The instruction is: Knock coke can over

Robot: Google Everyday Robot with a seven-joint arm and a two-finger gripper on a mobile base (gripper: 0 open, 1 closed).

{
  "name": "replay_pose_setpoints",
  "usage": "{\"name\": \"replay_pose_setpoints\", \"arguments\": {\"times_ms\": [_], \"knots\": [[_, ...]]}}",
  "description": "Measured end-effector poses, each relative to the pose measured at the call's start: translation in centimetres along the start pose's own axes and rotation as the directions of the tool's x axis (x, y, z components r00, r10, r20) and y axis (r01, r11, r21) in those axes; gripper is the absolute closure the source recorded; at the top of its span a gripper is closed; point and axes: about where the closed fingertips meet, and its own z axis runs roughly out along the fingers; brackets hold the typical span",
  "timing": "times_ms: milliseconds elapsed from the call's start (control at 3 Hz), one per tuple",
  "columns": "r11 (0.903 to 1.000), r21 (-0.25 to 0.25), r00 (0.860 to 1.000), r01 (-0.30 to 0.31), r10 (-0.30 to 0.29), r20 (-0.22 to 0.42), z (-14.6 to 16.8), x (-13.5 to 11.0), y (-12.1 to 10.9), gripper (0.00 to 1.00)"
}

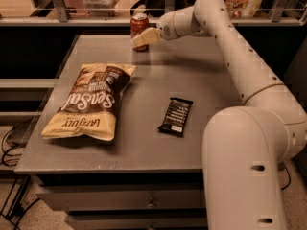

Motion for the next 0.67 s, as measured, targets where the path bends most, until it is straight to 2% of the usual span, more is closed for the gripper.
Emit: {"name": "replay_pose_setpoints", "arguments": {"times_ms": [333, 667], "knots": [[0.9999, 0.009, 1.0, -0.006, 0.005, 0.03, 1.3, -0.8, -0.5, 0.18], [0.9999, -0.009, 0.999, 0.012, -0.012, 0.049, 2.4, -1.9, 0.1, 0.41]]}}
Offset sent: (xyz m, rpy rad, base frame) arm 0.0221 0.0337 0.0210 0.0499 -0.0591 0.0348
